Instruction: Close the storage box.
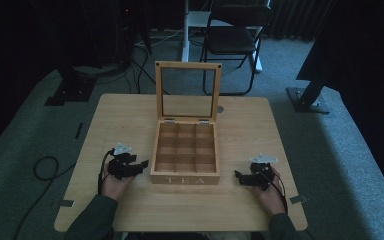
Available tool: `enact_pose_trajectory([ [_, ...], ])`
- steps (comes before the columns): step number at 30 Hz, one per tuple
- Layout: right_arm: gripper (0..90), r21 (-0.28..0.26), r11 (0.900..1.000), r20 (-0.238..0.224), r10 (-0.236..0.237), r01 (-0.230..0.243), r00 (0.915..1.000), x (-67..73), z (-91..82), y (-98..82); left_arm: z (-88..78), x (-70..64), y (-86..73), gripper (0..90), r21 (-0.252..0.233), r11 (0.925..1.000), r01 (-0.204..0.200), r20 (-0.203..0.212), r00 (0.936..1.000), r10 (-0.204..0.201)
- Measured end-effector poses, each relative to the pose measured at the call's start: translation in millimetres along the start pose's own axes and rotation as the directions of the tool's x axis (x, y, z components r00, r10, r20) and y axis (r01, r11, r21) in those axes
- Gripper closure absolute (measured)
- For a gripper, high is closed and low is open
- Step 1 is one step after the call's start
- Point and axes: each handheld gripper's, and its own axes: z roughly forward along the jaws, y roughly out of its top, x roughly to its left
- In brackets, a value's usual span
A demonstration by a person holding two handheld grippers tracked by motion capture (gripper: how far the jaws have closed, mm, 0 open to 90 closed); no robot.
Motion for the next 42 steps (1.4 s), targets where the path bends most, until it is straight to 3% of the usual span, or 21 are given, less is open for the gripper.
enact_pose_trajectory([
  [23, 12.4, 0.0, 1.0, -0.009, -0.008, 0.008, 0.9999, 1.2, -1.4, -1.5, -6.4, 5.6, 8.5, 39.3, -0.026, 0.9993, 0.025, 0.044, 0.9987, -0.024],
  [42, 12.5, 0.001, 1.0, -0.009, -0.007, 0.007, 0.9999, 1.3, -1.4, -1.5, -13.6, 15.8, 54.8, 39.1, -0.073, 0.9968, -0.034, 0.026, 0.999, 0.035],
])
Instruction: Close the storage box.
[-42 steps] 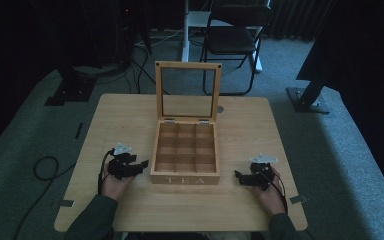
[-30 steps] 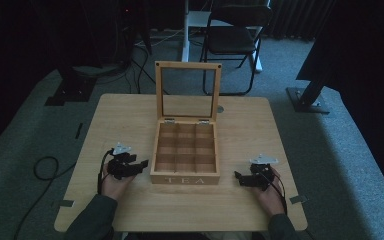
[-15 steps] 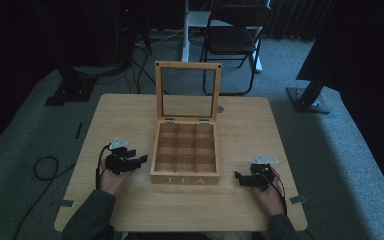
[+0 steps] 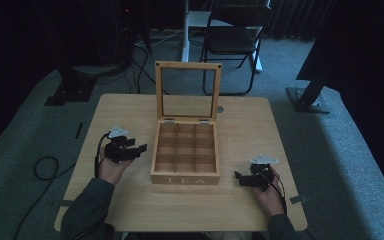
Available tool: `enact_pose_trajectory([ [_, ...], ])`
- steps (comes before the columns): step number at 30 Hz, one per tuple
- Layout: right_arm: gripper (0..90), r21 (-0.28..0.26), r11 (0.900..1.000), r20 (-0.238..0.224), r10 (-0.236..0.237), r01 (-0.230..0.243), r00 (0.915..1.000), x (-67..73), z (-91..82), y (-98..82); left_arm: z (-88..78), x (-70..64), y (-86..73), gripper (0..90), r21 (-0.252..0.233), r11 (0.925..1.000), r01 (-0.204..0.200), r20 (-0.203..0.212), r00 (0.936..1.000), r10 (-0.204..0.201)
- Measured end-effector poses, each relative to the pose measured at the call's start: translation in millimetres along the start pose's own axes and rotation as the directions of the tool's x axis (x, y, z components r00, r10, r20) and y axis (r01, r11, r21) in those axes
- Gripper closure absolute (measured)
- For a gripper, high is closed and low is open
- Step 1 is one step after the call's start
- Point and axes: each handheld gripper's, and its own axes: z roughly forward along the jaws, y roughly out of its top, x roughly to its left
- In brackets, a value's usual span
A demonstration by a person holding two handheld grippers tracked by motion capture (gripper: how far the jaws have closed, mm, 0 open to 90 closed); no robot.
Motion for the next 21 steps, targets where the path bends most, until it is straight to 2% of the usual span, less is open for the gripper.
enact_pose_trajectory([
  [4, 12.5, 0.0, 1.0, 0.0, 0.0, 0.0, 1.0, 0.0, 0.0, 0.0, -0.3, 1.5, 7.4, 39.1, -0.006, 1.0, -0.006, -0.006, 1.0, 0.006],
  [16, 12.4, 0.0, 1.0, 0.0, 0.0, 0.0, 1.0, 0.0, 0.0, 0.0, -1.8, 4.2, 40.6, 38.9, -0.034, 0.9978, -0.058, -0.026, 0.998, 0.057],
  [21, 12.5, 0.0, 1.0, 0.0, 0.0, 0.0, 1.0, 0.0, 0.0, 0.0, -0.8, 6.8, 49.0, 38.6, -0.034, 0.9977, -0.059, -0.034, 0.9977, 0.058],
])
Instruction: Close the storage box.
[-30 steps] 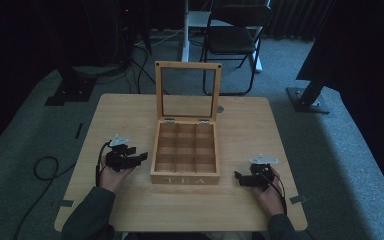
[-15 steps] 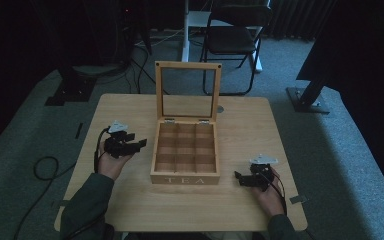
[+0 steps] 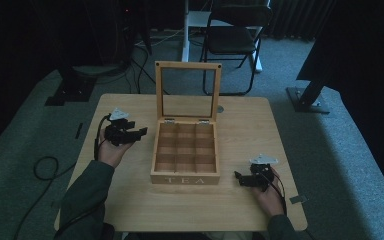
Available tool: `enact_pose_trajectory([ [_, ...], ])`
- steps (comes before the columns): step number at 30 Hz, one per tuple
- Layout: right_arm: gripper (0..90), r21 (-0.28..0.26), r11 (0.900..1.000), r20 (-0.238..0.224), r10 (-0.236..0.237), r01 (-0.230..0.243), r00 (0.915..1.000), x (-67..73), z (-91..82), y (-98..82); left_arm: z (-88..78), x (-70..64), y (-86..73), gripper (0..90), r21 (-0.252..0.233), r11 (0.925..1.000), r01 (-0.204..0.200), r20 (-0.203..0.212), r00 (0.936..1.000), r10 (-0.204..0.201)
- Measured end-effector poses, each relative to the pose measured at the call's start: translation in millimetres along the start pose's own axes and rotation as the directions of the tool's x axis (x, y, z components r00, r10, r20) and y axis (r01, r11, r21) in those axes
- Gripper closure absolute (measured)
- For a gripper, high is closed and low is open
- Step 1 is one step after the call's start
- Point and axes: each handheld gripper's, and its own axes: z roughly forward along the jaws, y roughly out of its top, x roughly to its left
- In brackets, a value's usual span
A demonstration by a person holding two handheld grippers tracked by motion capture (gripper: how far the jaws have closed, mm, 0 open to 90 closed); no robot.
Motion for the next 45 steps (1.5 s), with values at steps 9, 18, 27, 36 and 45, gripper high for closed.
enact_pose_trajectory([
  [9, 12.5, 0.0, 1.0, 0.0, 0.0, 0.0, 1.0, 0.0, 0.0, 0.0, 4.2, 6.4, 14.6, 38.3, -0.003, 1.0, -0.005, -0.005, 1.0, 0.005],
  [18, 12.5, 0.0, 1.0, 0.0, 0.0, 0.0, 1.0, 0.0, 0.0, 0.0, 13.0, 11.6, 28.8, 37.5, -0.011, 0.9998, -0.018, -0.004, 0.9998, 0.018],
  [27, 12.5, 0.0, 1.0, 0.0, 0.0, 0.0, 1.0, 0.0, 0.0, 0.0, 22.7, 14.8, 43.8, 37.4, -0.023, 0.9995, -0.023, 0.016, 0.9996, 0.024],
  [36, 12.5, 0.0, 1.0, 0.0, 0.0, 0.0, 1.0, 0.0, 0.0, 0.0, 32.3, 20.4, 58.0, 37.2, -0.018, 0.9996, -0.022, 0.023, 0.9995, 0.023],
  [45, 12.5, -0.001, 1.0, 0.0, -0.001, 0.001, 1.0, -0.1, 0.1, 0.0, 40.4, 28.0, 71.2, 37.2, -0.028, 0.9995, -0.017, 0.022, 0.9996, 0.018],
])
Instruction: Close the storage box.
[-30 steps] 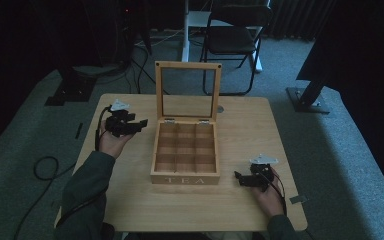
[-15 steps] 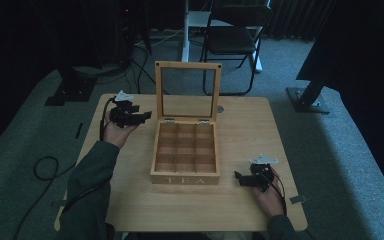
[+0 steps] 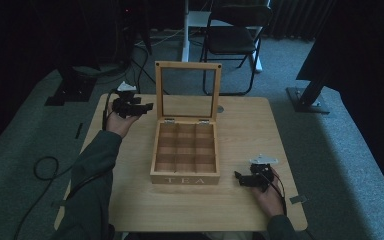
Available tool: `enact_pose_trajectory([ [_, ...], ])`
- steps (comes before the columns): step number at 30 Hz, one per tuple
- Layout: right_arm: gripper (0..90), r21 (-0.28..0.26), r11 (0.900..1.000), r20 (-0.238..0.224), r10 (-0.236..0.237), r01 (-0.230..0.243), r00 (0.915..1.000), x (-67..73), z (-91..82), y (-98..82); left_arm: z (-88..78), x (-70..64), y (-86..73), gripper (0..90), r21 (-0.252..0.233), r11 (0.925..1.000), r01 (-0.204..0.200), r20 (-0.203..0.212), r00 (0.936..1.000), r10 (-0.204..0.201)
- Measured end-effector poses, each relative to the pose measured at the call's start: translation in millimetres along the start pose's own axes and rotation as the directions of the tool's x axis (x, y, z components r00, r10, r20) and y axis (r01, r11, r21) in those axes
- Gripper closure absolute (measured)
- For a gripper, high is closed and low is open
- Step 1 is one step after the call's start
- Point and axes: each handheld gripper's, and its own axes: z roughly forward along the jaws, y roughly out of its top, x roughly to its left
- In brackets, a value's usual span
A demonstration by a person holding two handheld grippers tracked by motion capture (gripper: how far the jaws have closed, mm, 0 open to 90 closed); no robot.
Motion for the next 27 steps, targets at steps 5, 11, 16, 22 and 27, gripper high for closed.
enact_pose_trajectory([
  [5, 12.5, 0.0, 1.0, 0.0, 0.001, -0.001, 1.0, 0.1, 0.0, 0.0, 8.9, 4.0, 4.5, 36.3, 0.004, 1.0, 0.005, -0.004, 1.0, -0.005],
  [11, 12.5, 0.0, 1.0, 0.0, 0.001, -0.001, 1.0, 0.0, 0.0, 0.0, 16.1, 5.9, 7.1, 35.5, 0.003, 0.9998, 0.021, 0.012, 0.9997, -0.021],
  [16, 12.5, 0.0, 1.0, 0.0, 0.0, 0.0, 1.0, 0.0, 0.0, 0.0, 23.8, 5.5, 11.6, 35.1, 0.029, 0.9995, 0.014, 0.01, 0.9998, -0.015],
  [22, 12.6, 0.0, 1.0, 0.002, 0.001, -0.001, 1.0, 0.2, -0.1, -0.2, 33.7, 4.6, 19.0, 34.0, 0.037, 0.9992, 0.015, 0.003, 0.9999, -0.015],
  [27, 12.6, 0.0, 1.0, 0.003, 0.002, -0.002, 1.0, 0.3, -0.2, -0.2, 38.1, 5.3, 24.1, 33.1, 0.031, 0.9989, 0.035, 0.007, 0.9994, -0.035],
])
